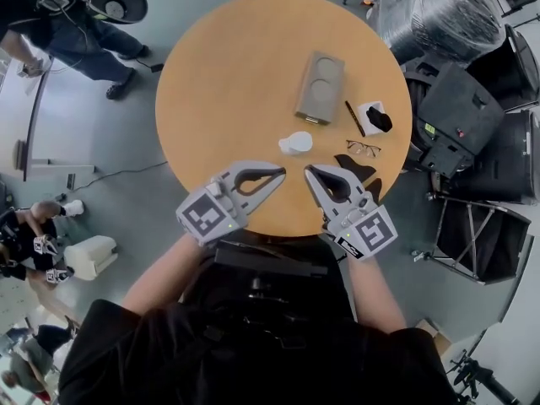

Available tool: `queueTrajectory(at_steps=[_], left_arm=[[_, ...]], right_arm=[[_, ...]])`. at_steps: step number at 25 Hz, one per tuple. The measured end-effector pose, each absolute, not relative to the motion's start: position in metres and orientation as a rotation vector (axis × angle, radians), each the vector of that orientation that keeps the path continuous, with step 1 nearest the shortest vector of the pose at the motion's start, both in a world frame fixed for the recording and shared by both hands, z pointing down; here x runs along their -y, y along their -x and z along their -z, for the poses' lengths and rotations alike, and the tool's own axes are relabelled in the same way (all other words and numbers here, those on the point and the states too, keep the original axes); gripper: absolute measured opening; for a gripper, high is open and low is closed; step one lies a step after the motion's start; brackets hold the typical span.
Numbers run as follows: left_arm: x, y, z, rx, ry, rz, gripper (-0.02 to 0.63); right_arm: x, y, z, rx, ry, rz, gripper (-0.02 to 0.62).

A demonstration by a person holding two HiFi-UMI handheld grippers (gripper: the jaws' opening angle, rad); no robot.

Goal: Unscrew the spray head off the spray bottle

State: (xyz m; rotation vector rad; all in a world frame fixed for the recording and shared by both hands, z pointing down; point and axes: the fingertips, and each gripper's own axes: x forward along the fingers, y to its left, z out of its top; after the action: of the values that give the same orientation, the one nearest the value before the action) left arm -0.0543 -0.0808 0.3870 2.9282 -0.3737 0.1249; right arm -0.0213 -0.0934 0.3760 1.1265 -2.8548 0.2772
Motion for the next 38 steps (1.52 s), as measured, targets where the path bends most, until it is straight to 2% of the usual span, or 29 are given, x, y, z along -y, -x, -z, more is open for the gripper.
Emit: queueTrajectory(at_steps=[13, 31, 38], left_arm=[[0.104, 0.036, -0.480, 0.560, -2.984, -0.157, 0.012], [0.141, 0.017, -0.696, 0.809, -2.875, -0.338, 0.081], [0.155, 0.002, -0.735, 0.819, -2.868, -0.286, 0.240]], right_arm=[[0.120, 0.005, -0.440, 2.910, -1.006, -0.316, 0.011], [0.121, -0.017, -0.622, 2.882, -1.016, -0.493, 0.011], [0.117, -0.019, -0.657, 2.868, -1.056, -0.542, 0.011]])
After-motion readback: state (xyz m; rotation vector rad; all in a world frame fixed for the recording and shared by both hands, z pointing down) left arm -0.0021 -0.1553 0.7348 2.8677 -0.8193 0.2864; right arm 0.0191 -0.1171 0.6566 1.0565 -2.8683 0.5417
